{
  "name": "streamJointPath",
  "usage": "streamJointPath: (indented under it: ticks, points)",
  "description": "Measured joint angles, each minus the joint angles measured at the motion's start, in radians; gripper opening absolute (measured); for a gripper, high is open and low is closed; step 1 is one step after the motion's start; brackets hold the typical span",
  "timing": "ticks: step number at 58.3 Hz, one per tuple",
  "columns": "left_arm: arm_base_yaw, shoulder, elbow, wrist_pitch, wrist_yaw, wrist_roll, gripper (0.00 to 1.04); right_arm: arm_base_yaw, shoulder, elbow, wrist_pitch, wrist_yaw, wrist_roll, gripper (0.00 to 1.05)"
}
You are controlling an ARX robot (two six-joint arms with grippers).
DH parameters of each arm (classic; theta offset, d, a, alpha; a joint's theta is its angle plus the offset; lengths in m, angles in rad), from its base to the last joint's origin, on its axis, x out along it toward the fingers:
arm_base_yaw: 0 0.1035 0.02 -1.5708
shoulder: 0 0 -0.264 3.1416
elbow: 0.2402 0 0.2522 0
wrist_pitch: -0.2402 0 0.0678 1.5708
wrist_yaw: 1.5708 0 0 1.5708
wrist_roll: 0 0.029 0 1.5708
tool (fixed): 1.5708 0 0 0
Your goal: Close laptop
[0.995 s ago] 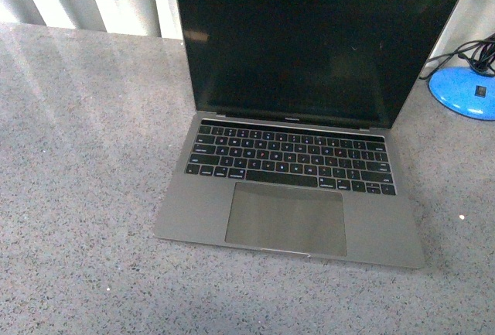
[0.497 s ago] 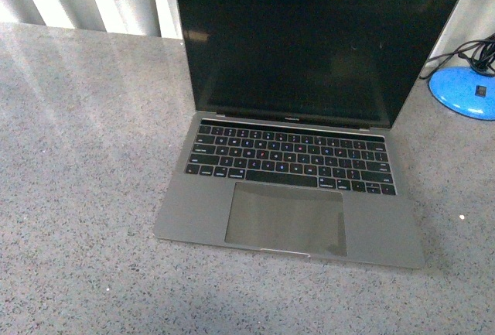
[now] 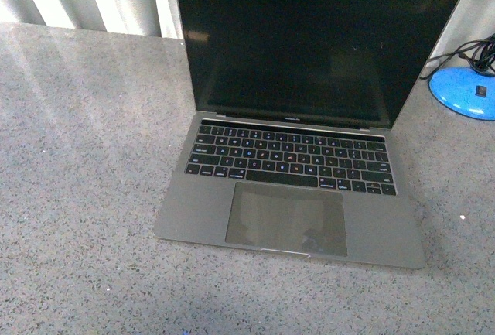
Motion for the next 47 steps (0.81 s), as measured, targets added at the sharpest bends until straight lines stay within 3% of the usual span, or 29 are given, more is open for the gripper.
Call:
streamJointPath:
  ticks: [47]
  points:
    - [-0.023, 0.051, 0.025, -0.040, 0.058, 0.067, 0.04, 0.040, 0.042, -0.071, 0.018, -0.044, 0.027, 0.01]
